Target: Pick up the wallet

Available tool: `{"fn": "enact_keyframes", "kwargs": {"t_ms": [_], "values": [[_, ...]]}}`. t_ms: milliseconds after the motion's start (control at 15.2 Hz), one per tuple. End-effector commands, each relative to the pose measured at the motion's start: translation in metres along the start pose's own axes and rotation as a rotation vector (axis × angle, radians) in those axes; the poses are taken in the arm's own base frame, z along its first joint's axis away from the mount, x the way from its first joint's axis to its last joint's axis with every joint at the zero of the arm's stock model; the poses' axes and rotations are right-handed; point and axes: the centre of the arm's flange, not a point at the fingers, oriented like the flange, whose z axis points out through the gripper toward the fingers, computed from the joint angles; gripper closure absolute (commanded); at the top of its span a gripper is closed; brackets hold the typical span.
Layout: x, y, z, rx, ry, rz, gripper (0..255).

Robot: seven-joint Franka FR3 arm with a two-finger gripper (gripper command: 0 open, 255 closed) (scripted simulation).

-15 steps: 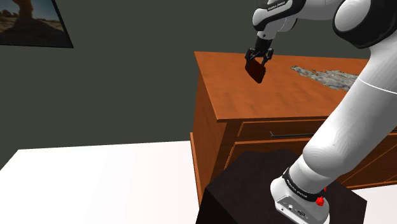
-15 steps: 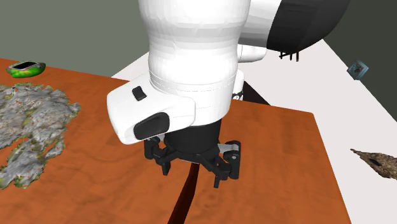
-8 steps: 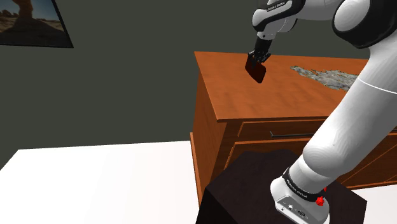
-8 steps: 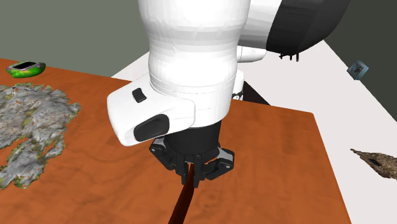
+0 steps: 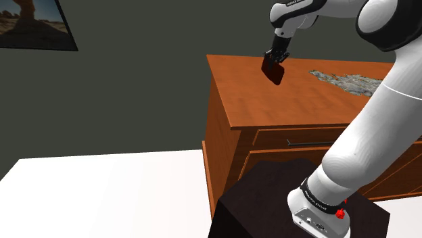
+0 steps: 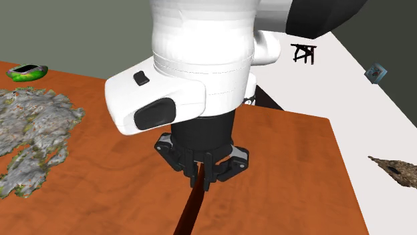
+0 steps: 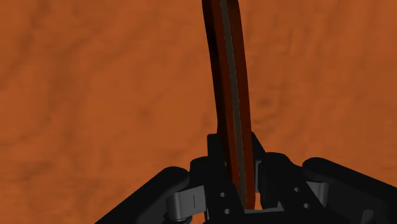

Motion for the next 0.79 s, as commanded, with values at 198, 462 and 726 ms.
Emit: {"fn": "enact_keyframes", "kwargs": {"t_ms": [198,462,726], "values": [[0.002,0.001,-0.027,0.0,0.0,0.0,255],[0.003,0.001,-0.048,0.0,0.0,0.0,255],[0.004,0.002,-0.059,0.0,0.0,0.0,255]]}}
